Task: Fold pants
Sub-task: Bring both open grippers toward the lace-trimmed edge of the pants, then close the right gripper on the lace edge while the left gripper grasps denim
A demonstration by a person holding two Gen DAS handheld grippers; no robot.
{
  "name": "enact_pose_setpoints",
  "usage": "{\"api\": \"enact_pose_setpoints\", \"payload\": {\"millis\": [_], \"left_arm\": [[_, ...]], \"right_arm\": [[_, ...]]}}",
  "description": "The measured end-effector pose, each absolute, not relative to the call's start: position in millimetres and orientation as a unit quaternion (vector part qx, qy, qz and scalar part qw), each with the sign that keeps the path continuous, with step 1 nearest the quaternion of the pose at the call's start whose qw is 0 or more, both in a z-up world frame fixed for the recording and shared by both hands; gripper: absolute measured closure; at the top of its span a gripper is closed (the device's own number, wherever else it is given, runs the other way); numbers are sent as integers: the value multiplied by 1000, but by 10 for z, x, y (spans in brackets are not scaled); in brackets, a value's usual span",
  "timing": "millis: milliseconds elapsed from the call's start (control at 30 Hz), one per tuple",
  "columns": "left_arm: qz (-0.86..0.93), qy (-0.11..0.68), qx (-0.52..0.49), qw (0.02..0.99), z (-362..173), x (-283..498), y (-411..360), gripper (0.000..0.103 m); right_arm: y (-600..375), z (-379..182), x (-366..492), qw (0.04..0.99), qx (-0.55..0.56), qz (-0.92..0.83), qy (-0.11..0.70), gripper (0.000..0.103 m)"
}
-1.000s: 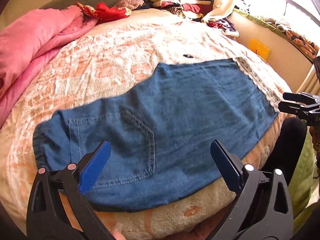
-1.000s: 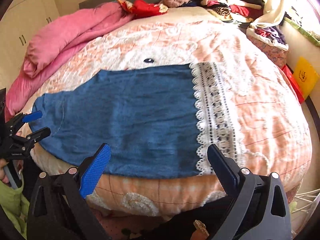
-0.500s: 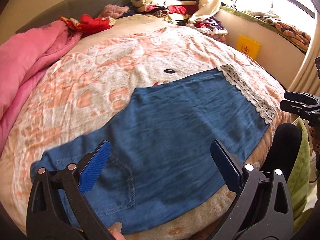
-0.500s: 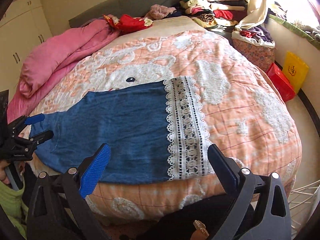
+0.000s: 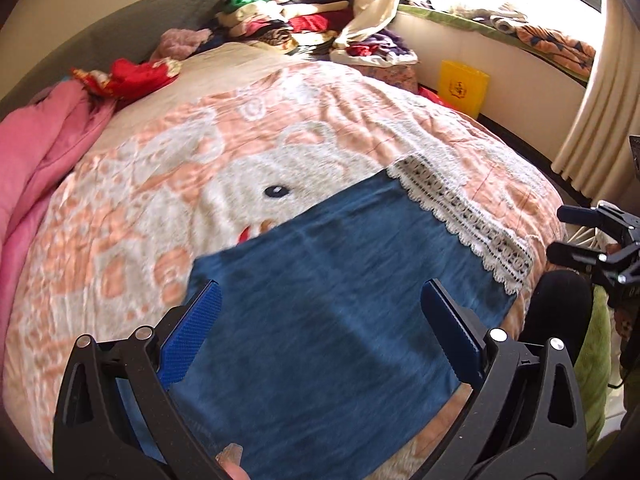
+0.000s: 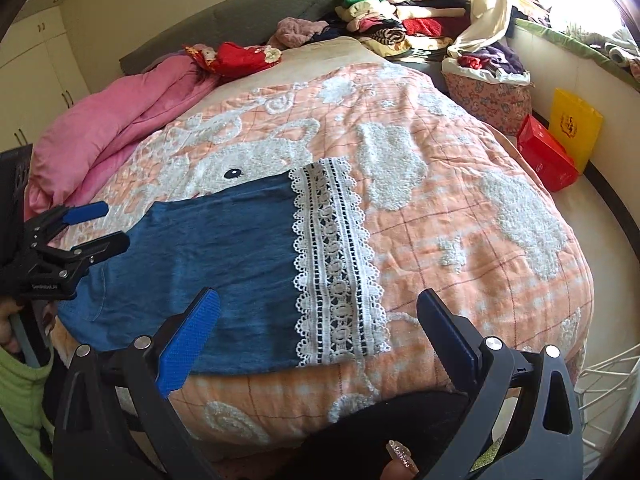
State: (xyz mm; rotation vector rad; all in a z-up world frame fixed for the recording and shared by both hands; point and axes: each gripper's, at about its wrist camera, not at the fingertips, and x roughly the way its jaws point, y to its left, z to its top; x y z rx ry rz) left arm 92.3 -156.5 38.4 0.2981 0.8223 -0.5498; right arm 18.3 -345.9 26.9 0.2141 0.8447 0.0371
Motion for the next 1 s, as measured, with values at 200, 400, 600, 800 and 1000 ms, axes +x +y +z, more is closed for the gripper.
{"api": "enact_pose_setpoints", "payload": {"millis": [200,400,600,800,1000], "left_arm": [[-282,407,151,855,312,1150,-1827,10],[-289,424,153,845,208,1383,-1986,10],[-309,444,159,826,28,1618,-2188,10],[-338,466,156,803,-209,1839,-2367,10],[-359,477,147,788,-364,1991,-2501,10]], "right_arm": [[-3546,181,204,901,116,11,418,4],[-3558,72,230,895,125,10,428,4],[-3520,-49,294,889,130,14,439,4],[-3530,-161,359,882,141,8,449,4],[-3577,-225,397,878,155,3,454,4]]}}
